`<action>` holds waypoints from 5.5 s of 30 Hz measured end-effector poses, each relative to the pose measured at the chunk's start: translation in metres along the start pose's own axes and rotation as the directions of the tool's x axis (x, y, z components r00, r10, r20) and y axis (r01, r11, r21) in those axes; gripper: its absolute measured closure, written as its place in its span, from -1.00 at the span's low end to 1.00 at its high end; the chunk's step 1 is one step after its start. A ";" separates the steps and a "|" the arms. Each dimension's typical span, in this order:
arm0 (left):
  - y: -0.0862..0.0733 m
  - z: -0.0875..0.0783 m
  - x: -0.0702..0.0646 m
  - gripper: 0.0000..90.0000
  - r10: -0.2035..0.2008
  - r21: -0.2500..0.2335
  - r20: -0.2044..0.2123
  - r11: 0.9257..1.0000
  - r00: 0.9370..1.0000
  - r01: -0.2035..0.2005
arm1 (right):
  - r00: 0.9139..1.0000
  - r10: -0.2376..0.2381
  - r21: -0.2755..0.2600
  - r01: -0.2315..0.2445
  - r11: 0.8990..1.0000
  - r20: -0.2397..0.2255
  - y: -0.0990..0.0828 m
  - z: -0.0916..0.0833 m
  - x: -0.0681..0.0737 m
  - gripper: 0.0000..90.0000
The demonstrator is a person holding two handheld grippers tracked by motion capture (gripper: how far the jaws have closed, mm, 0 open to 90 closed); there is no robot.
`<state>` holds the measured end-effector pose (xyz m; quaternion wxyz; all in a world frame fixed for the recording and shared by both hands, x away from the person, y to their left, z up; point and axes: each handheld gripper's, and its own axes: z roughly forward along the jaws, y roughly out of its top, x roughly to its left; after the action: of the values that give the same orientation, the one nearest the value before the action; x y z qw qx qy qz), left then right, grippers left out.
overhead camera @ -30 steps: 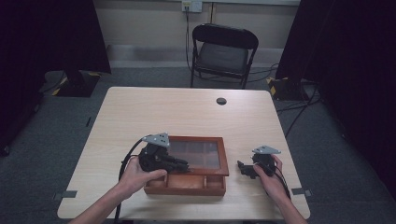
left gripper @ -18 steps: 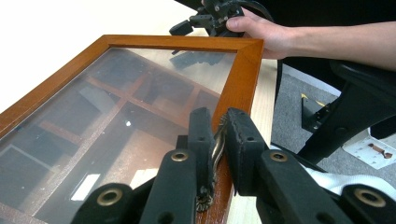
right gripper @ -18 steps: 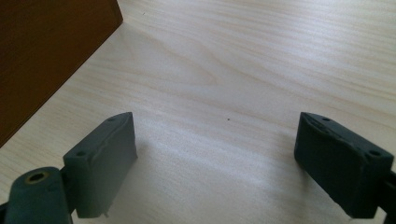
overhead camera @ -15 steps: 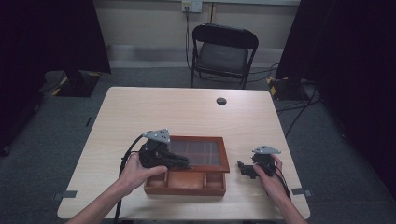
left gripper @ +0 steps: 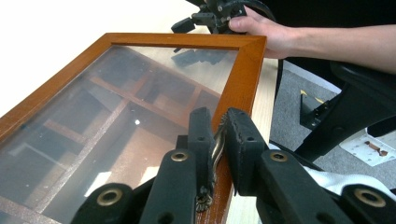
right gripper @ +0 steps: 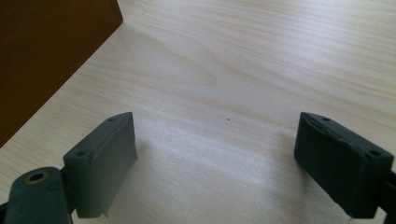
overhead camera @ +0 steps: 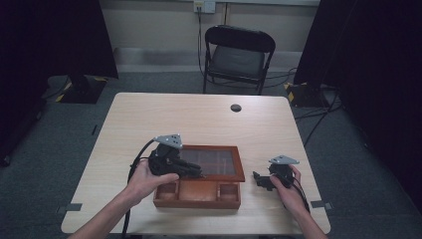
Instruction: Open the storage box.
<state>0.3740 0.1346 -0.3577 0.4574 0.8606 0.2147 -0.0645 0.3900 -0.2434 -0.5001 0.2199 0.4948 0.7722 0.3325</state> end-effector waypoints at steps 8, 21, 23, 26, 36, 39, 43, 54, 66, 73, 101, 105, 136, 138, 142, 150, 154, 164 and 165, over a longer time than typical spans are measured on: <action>0.006 -0.004 0.002 0.79 -0.016 -0.012 0.000 1.000 1.000 0.016 | 1.000 0.000 0.000 0.000 1.000 0.000 0.000 0.000 0.000 -0.73; 0.013 -0.007 0.007 0.79 -0.025 -0.024 0.015 0.999 1.000 0.025 | 1.000 0.000 0.000 0.000 1.000 0.001 0.000 0.000 0.000 -0.73; 0.014 -0.008 0.007 0.79 -0.022 -0.016 0.011 1.000 1.000 0.022 | 1.000 0.000 0.000 0.000 1.000 0.001 0.000 0.000 0.000 -0.73; 0.016 -0.008 0.008 0.79 -0.018 -0.017 0.009 1.000 1.000 0.018 | 1.000 0.001 0.000 -0.001 1.000 0.001 0.000 0.000 0.000 -0.73; 0.022 -0.012 0.010 0.79 -0.019 -0.027 0.001 0.999 1.000 0.019 | 1.000 -0.001 -0.001 0.001 1.000 -0.001 0.000 0.000 0.000 -0.73; 0.023 -0.012 0.011 0.80 -0.022 -0.032 0.006 0.999 1.000 0.023 | 1.000 -0.001 -0.001 0.001 1.000 -0.001 0.000 0.000 0.000 -0.73; 0.025 -0.013 0.011 0.80 -0.016 -0.022 0.001 1.000 1.000 0.016 | 1.000 -0.001 0.000 0.001 1.000 -0.001 0.000 0.000 0.000 -0.73; 0.033 -0.017 0.014 0.80 -0.016 -0.028 -0.011 0.999 1.000 0.016 | 1.000 -0.001 0.000 0.001 1.000 -0.001 0.000 0.000 0.000 -0.73; 0.035 -0.018 0.018 0.80 -0.025 -0.045 -0.007 0.999 1.000 0.024 | 1.000 -0.001 0.000 0.001 1.000 -0.002 0.000 0.000 0.000 -0.73; 0.041 -0.021 0.020 0.80 -0.028 -0.058 -0.023 0.998 0.999 0.027 | 1.000 -0.001 0.000 0.001 1.000 -0.002 0.000 0.000 0.000 -0.73; 0.052 -0.026 0.028 0.81 -0.037 -0.094 -0.045 0.995 0.998 0.033 | 1.000 -0.001 0.000 0.001 1.000 -0.002 0.000 0.000 0.000 -0.73; 0.054 -0.027 0.028 0.82 -0.035 -0.099 -0.050 0.995 0.998 0.030 | 1.000 -0.001 0.000 0.001 1.000 -0.002 0.000 0.000 0.000 -0.73; 0.064 -0.028 0.039 0.83 -0.048 -0.104 -0.034 0.994 0.998 0.044 | 1.000 -0.001 0.000 0.001 1.000 -0.001 0.000 0.000 0.000 -0.73; 0.064 -0.028 0.039 0.83 -0.052 -0.106 -0.033 0.993 0.998 0.048 | 1.000 -0.001 0.000 0.001 1.000 -0.001 0.000 0.000 0.000 -0.73; 0.066 -0.029 0.041 0.84 -0.048 -0.103 -0.035 0.994 0.998 0.044 | 1.000 -0.001 0.000 0.001 1.000 -0.001 0.000 0.000 0.000 -0.73; 0.068 -0.030 0.042 0.87 -0.043 -0.107 -0.040 0.994 0.998 0.038 | 1.000 -0.001 0.000 0.001 1.000 -0.001 0.000 0.000 0.000 -0.73; 0.068 -0.030 0.042 0.87 -0.043 -0.107 -0.040 0.994 0.998 0.038 | 1.000 -0.001 0.000 0.001 1.000 -0.001 0.000 0.000 0.000 -0.73; 0.070 -0.030 0.043 0.87 -0.046 -0.106 -0.039 0.993 0.998 0.041 | 1.000 -0.001 0.000 0.001 1.000 -0.001 0.000 0.000 0.000 -0.73; 0.070 -0.030 0.044 0.87 -0.047 -0.108 -0.038 0.993 0.998 0.042 | 1.000 -0.001 0.000 0.001 1.000 -0.001 0.000 0.000 0.000 -0.73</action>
<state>0.4407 0.1381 -0.3007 0.4968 0.8310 0.2461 -0.0459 0.3901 -0.2436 -0.5001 0.2197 0.4941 0.7727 0.3326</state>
